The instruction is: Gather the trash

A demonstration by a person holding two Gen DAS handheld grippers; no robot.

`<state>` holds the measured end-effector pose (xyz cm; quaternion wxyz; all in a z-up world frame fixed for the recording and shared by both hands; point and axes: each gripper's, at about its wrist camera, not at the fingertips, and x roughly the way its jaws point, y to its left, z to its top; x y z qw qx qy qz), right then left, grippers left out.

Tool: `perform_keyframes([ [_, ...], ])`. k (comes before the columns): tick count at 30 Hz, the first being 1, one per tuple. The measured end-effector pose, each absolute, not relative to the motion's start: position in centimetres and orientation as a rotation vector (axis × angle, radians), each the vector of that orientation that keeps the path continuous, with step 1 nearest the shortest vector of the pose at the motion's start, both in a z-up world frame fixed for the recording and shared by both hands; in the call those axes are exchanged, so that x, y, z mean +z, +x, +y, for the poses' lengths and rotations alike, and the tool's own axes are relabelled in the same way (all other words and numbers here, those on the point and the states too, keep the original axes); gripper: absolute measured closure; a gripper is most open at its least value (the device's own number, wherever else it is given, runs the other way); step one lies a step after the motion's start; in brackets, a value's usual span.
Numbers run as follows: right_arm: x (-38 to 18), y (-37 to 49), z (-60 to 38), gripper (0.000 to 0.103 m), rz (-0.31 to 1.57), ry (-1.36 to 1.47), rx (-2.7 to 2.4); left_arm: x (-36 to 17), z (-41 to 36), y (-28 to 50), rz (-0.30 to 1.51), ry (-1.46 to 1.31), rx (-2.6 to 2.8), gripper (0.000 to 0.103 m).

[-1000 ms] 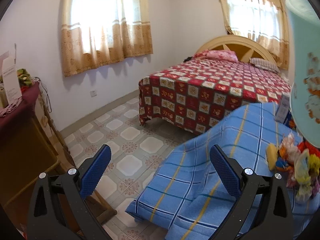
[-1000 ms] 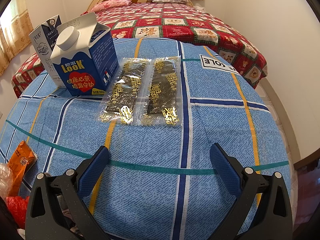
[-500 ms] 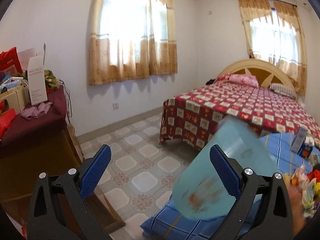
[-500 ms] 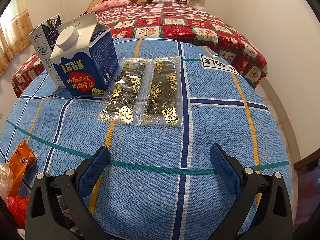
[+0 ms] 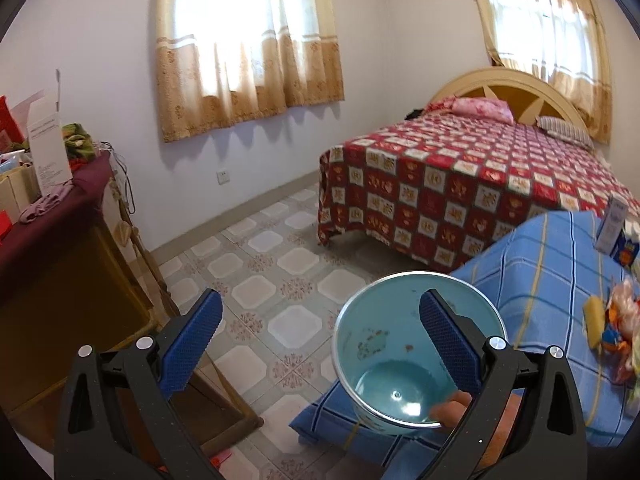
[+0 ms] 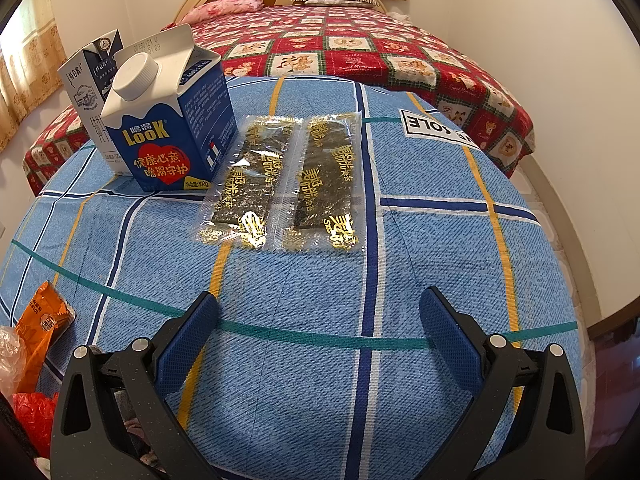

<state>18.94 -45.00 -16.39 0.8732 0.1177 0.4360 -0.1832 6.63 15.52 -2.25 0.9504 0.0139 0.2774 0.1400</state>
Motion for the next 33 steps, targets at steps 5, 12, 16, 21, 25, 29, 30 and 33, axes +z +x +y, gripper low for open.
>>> perform_keyframes([
  [5,-16.4,18.9,-45.0,0.005,0.911,0.246,-0.383,-3.2,14.0,6.4,0.578,0.049,0.233,0.006],
  [12,-16.4,18.9,-45.0,0.005,0.911,0.246,-0.383,-5.5,10.5,6.8,0.633,0.122,0.191,0.006],
  [16,-16.4,18.8,-44.9,0.005,0.911,0.246,-0.383,-6.5,6.8,7.2,0.649,0.191,0.159,0.006],
  [21,-16.4,18.8,-44.8,0.005,0.911,0.246,-0.384,-6.4,3.0,7.2,0.643,0.244,0.131,0.006],
  [25,-16.3,18.9,-44.8,0.005,0.910,0.251,-0.394,-6.3,0.9,6.8,0.640,0.263,0.111,0.006],
  [29,-16.4,19.0,-45.0,0.005,0.909,0.253,-0.394,-6.4,-1.0,6.7,0.634,0.292,0.082,0.006],
  [30,-16.4,19.1,-45.0,0.005,0.909,0.252,-0.395,-6.3,-1.4,6.6,0.632,0.296,0.076,0.006],
  [33,-16.3,18.9,-45.4,0.005,0.934,0.244,-0.349,-5.9,-2.5,6.3,0.623,0.302,0.051,0.006],
])
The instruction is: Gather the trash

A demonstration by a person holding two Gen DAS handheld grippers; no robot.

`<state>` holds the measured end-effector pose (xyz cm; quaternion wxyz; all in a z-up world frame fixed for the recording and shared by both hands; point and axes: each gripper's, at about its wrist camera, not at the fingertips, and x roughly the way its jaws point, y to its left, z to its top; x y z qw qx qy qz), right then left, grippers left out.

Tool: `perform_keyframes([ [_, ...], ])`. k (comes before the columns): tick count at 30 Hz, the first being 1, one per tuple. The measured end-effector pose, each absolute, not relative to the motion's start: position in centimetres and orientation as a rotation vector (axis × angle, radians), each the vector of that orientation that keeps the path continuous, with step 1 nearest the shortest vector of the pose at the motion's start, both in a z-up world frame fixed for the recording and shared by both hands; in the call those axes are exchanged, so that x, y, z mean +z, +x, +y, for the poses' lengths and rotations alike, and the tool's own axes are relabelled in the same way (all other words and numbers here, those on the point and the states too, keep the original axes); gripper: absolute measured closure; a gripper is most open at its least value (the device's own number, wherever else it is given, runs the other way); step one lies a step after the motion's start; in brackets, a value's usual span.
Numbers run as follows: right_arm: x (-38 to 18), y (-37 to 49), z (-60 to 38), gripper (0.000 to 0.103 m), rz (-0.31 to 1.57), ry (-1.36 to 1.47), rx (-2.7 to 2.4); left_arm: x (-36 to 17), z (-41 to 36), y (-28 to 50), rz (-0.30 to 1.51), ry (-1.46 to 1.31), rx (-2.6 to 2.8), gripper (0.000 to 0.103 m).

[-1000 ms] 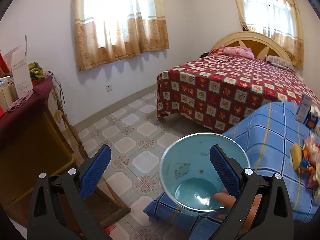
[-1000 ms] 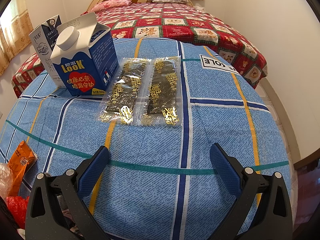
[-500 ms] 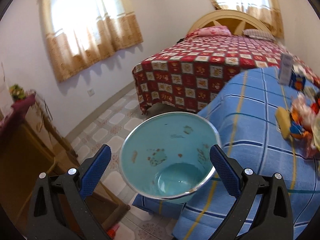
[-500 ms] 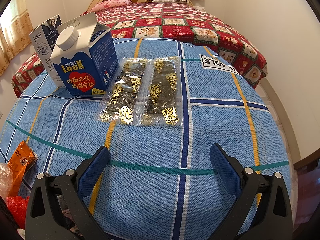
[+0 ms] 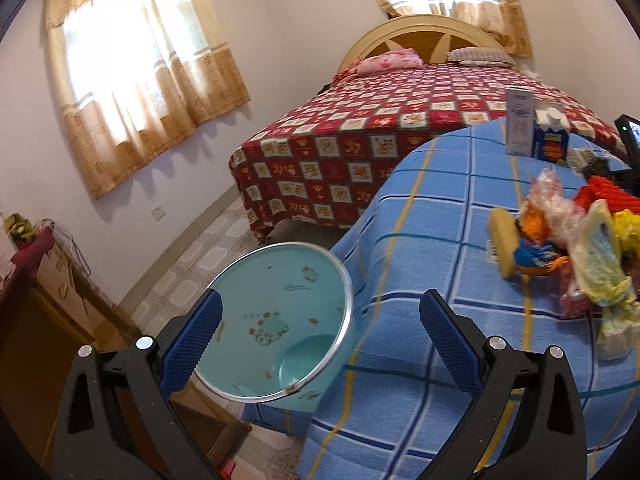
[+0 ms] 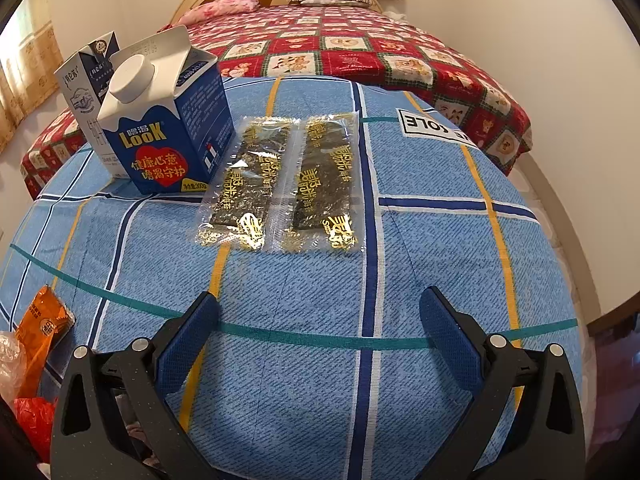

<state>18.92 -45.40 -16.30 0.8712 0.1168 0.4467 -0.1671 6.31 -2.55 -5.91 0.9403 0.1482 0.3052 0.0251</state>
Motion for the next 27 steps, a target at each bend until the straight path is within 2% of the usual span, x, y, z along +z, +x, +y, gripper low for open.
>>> perform_keyframes([
  [6,-13.0,14.7,-45.7,0.005,0.764,0.289,-0.385,-4.1,-3.7,5.3,0.579,0.285,0.004,0.006],
  [14,-3.4,1.2,-38.9,0.005,0.422,0.147,-0.415,-2.8,-3.9,2.6,0.538,0.286,-0.072,0.006],
  [19,-3.0,-9.2,-30.8,0.005,0.368,0.138,-0.284,-2.3,-3.3,1.2,0.530,0.256,-0.117,0.006],
  [27,-3.2,-13.9,-25.5,0.005,0.351,0.034,-0.298,-2.0,-3.2,-0.4,0.536,0.243,-0.162,0.006],
])
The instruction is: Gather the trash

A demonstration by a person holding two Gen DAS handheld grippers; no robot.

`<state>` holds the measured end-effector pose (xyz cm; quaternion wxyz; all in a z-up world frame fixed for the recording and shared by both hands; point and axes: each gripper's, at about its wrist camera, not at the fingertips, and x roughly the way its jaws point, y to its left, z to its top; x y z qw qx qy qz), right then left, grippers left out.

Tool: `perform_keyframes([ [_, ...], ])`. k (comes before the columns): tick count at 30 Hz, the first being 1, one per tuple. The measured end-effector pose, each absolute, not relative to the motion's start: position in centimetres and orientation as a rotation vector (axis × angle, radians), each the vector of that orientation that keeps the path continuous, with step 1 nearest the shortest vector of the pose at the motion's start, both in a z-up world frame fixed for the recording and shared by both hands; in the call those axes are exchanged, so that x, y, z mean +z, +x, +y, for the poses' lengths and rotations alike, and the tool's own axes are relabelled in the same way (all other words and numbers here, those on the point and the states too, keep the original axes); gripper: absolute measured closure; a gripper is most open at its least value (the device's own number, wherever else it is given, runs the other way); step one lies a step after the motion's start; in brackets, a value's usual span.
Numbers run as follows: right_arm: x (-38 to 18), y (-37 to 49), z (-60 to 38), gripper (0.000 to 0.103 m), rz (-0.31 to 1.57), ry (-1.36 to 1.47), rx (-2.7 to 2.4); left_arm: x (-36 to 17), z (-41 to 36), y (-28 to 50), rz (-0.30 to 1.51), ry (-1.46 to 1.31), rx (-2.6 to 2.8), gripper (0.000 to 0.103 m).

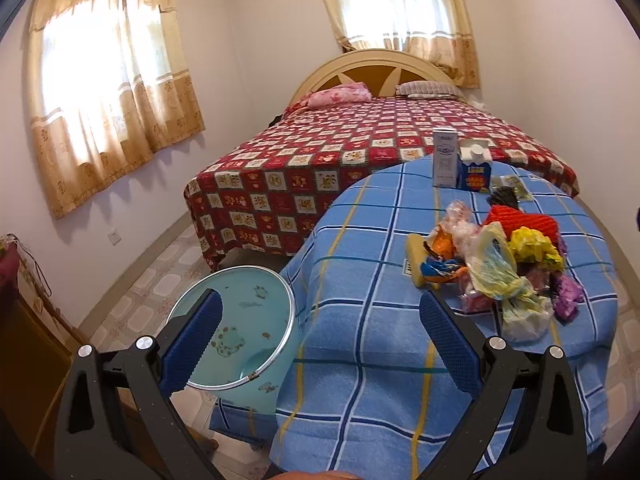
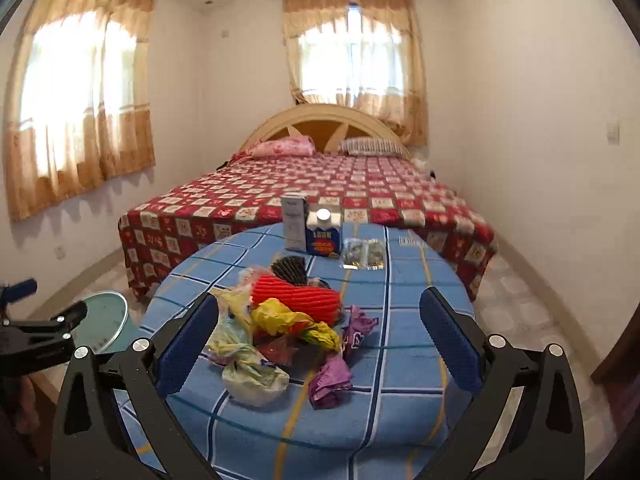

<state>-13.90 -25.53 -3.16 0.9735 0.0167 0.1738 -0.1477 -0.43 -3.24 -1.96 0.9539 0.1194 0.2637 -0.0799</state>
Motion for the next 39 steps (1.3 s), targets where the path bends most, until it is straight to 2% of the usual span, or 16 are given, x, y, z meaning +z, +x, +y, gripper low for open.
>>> perform_keyframes([
  [39,-3.7,-13.4,-23.8,0.005,0.357,0.060,-0.252,-0.7,-1.9,-0.8,0.485,0.218,-0.097,0.006],
])
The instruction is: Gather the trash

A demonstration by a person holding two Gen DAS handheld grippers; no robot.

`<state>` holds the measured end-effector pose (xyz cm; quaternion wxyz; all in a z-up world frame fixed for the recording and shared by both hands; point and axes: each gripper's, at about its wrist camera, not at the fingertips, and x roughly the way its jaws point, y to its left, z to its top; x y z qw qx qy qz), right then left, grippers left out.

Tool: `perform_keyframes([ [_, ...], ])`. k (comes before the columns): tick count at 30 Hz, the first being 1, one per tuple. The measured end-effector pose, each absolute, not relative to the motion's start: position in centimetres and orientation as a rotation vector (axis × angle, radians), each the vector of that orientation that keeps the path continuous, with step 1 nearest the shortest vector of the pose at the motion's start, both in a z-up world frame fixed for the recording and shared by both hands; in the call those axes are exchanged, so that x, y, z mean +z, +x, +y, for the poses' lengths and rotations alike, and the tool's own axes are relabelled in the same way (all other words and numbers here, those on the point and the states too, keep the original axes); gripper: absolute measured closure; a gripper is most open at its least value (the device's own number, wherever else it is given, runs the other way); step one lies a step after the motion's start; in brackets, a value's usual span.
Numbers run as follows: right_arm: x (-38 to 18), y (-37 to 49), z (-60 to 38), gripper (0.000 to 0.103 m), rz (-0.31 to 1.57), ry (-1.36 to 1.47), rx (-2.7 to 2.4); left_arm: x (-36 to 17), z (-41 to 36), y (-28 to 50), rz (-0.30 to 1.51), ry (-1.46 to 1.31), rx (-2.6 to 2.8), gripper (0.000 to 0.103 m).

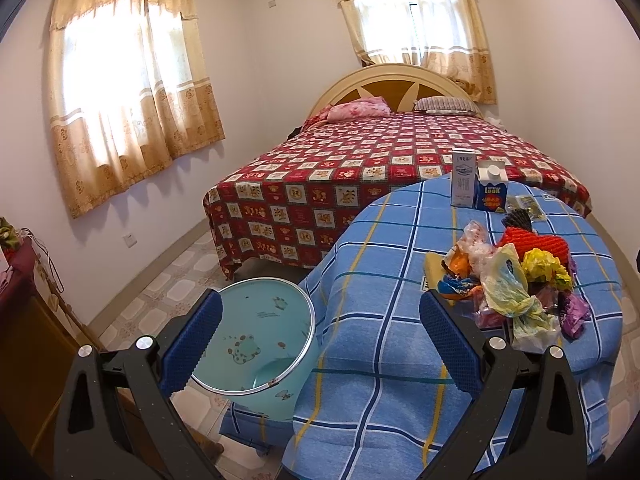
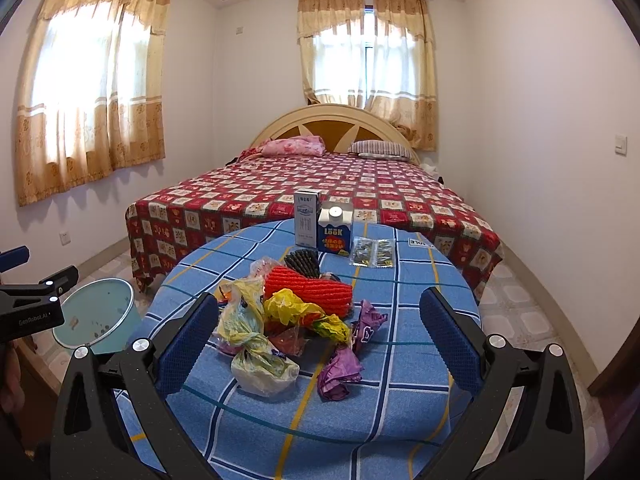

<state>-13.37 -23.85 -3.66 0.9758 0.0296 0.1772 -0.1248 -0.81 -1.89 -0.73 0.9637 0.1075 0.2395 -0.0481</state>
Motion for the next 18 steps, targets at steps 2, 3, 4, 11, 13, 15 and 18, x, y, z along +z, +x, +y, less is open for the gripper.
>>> perform_keyframes([
  [2,-3.67,-13.34,-23.78,0.005,0.359,0.059,-0.251,-0.69,-1.80,-0.82,0.483,0.218,-0.095,0.006],
  [3,-3.65,-13.38,-23.93,0.005,0.358,0.060,-0.251,-0.68,-1.77,-0.82,0.484,0.217,-0.094,0.006],
  [4,-3.64,-13.38,-23.92,0.005,0.358,0.059,-0.252,-0.67,-1.72,-0.84,0.483,0.215,-0.094,0.006],
  [11,-3.63,-13.42,-23.81,0.005,0.358,0.059,-0.253,-0.64,-1.71,-0.85,0.482,0.215,-0.093,0.006],
  [13,-3.60,-13.43,-23.85,0.005,0.359,0.059,-0.252,-0.61,-1.68,-0.81,0.481,0.214,-0.091,0.006],
  [15,-3.60,-13.45,-23.84,0.005,0.358,0.060,-0.252,-0.56,-1.58,-0.80,0.481,0.213,-0.090,0.006],
  [18,-3.59,-13.45,-23.83,0.005,0.358,0.060,-0.252,-0.47,-1.38,-0.79,0.479,0.214,-0.087,0.006],
])
